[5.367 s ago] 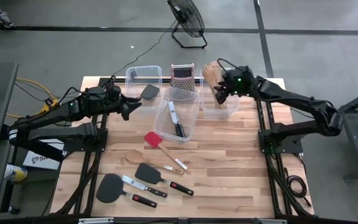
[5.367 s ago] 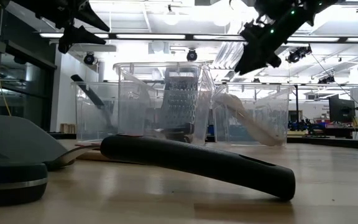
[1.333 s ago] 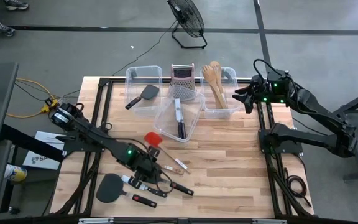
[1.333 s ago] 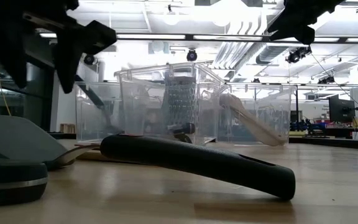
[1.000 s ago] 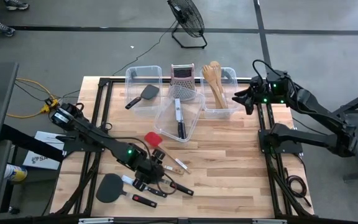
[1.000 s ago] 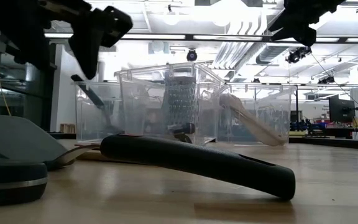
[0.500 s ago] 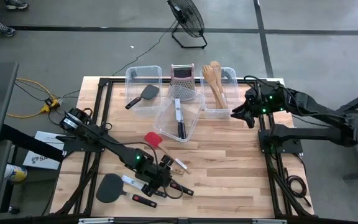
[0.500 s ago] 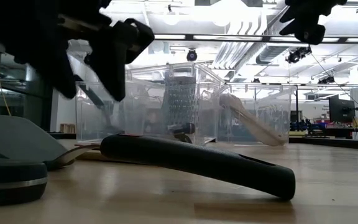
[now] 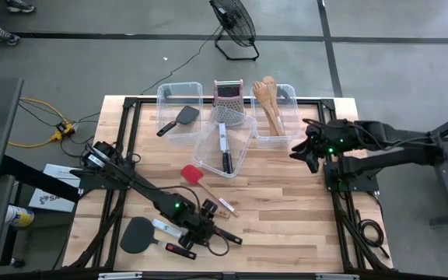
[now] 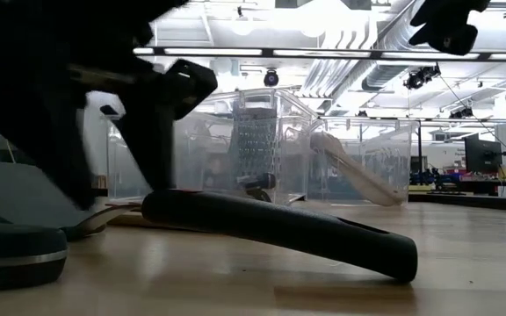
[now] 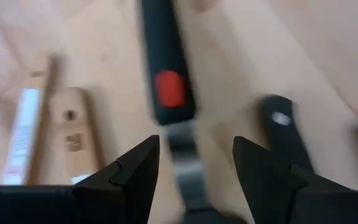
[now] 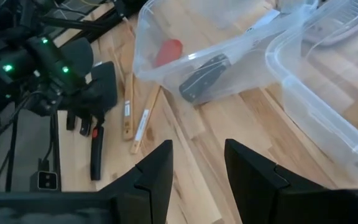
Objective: Pick & Place Kitchen Items
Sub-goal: Put the black spatula into the left transparent bin
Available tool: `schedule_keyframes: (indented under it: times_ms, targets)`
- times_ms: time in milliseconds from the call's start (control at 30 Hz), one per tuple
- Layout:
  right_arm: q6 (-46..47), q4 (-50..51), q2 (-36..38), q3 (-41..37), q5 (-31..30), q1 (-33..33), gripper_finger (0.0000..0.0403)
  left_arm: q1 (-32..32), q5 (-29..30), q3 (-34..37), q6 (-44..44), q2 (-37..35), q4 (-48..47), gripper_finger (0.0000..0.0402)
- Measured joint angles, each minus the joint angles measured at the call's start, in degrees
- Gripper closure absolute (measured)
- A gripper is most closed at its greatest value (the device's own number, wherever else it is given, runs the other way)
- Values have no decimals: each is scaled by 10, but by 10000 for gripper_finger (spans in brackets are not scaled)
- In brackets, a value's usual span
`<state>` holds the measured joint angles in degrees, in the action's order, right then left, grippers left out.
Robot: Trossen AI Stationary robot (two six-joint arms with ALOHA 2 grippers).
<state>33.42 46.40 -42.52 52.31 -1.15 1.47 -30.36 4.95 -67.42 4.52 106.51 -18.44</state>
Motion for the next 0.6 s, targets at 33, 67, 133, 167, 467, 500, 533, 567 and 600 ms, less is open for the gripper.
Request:
schedule_keyframes:
  times_ms: [33, 67, 133, 167, 467, 500, 533, 567, 600]
  targets:
    - [0, -1, 0, 0, -6, -9, 266, 3, 14, -1, -10, 3, 3, 203]
    - [0, -3, 0, 0, -13, -18, 266, 6, 30, -1, -18, 5, -1, 204]
    - [6, -3, 0, 0, -25, -34, 266, 8, 37, 0, -30, 5, -3, 203]
    - [10, -3, 0, 0, -30, -41, 266, 10, 37, 0, -34, 5, 0, 203]
    - [15, -3, 0, 0, -49, -83, 266, 15, -6, 0, -48, 22, 7, 204]
    - [15, -4, 0, 0, -51, -86, 266, 15, -6, 0, -53, 22, 7, 204]
    - [15, -4, 0, 0, -54, -89, 266, 15, -6, 0, -61, 22, 11, 207]
    - [14, -4, 0, 0, -56, -92, 266, 15, -5, 0, -64, 22, 14, 211]
    - [14, -4, 0, 0, -60, -95, 266, 15, -5, 0, -64, 22, 12, 218]
